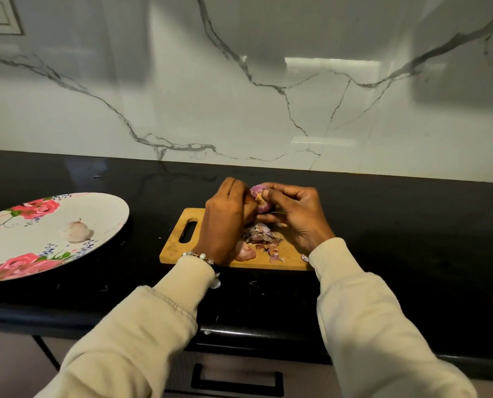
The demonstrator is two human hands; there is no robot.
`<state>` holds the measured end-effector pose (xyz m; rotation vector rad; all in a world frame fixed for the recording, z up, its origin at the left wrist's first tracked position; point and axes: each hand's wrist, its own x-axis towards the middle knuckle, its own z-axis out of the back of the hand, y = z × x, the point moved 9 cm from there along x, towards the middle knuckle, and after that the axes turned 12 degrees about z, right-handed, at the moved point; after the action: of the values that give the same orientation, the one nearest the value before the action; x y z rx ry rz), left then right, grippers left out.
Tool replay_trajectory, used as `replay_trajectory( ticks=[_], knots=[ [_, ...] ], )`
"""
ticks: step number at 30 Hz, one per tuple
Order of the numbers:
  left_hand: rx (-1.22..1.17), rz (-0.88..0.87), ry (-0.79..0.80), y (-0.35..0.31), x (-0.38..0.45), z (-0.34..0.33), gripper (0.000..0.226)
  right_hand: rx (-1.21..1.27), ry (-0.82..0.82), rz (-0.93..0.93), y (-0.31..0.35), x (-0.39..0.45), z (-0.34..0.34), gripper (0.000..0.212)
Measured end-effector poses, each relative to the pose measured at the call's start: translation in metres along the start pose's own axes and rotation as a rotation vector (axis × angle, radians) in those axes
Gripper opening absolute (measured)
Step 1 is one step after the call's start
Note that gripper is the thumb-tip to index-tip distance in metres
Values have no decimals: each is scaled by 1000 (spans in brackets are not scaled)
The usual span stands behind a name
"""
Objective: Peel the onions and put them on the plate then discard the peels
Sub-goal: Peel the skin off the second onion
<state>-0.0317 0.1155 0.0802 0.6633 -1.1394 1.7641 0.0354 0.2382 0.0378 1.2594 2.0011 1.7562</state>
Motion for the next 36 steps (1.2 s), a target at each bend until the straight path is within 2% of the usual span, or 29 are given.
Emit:
replay_trajectory(
  ticks=[3, 13, 16, 23, 32, 36],
  knots=[
    [-122, 178, 26, 16, 4, -1, 6, 11, 0, 10, 0, 1, 1, 14],
    [-339, 462, 10, 34, 3, 0, 11, 35, -40, 7, 0, 2, 5, 15],
    [-523, 656, 35, 51, -2, -9, 14, 67, -51, 6, 0, 2, 5, 14],
    [-905, 947, 109, 70, -12, -30, 20, 174, -53, 14, 1, 4, 4, 13],
    [-1019, 1035, 51, 74, -14, -31, 21, 294, 21, 26, 11, 0, -7, 19],
    [-1016, 1115, -55, 81, -18, -21, 12, 475, -84, 12, 17, 0, 1, 17]
  ],
)
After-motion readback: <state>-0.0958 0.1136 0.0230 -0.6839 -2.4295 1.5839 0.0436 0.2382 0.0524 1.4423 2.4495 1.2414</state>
